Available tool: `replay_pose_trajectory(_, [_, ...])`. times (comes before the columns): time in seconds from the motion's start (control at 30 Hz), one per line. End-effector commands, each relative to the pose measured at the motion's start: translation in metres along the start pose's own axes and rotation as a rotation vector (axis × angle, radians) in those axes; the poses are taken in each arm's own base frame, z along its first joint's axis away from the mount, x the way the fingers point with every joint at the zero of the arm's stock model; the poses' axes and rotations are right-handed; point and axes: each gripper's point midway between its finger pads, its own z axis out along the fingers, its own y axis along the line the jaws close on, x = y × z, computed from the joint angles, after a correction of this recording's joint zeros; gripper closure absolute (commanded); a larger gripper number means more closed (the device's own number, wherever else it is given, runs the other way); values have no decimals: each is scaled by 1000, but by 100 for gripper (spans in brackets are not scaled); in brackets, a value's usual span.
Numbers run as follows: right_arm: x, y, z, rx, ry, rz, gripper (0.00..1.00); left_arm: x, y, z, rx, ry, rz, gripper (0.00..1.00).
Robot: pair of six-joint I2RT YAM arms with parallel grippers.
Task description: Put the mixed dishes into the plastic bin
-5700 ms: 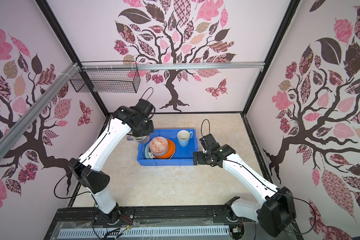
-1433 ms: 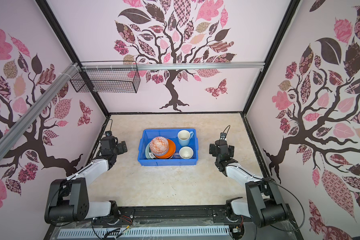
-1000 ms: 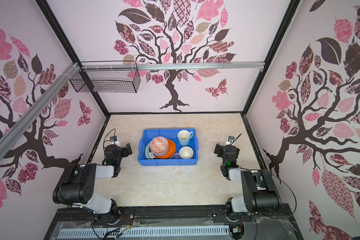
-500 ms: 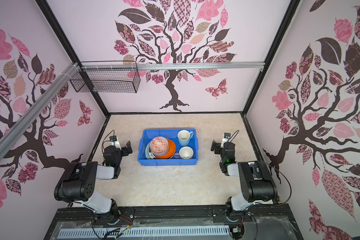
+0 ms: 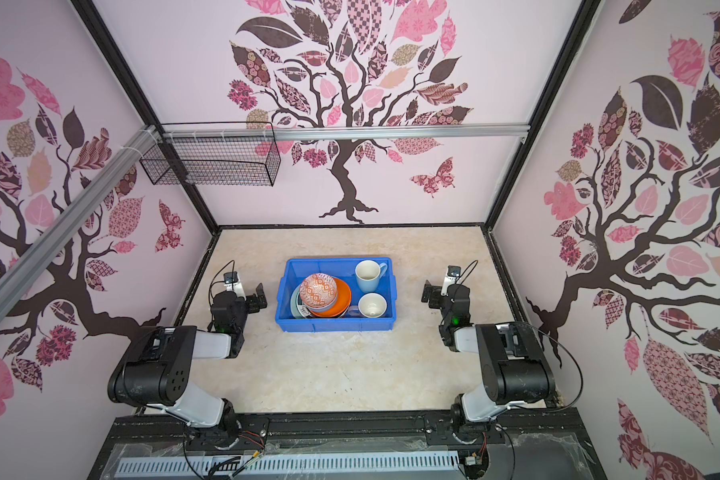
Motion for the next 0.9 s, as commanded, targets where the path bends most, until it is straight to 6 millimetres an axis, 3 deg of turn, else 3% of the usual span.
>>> replay_pose_trajectory(0.0, [-9, 1, 1, -6, -22, -12, 0, -5, 2, -1, -12, -12, 7, 1])
replay_pose_trajectory(0.87, [-8, 1, 2, -5, -22, -12, 1, -6, 1, -2, -10, -15, 11, 1])
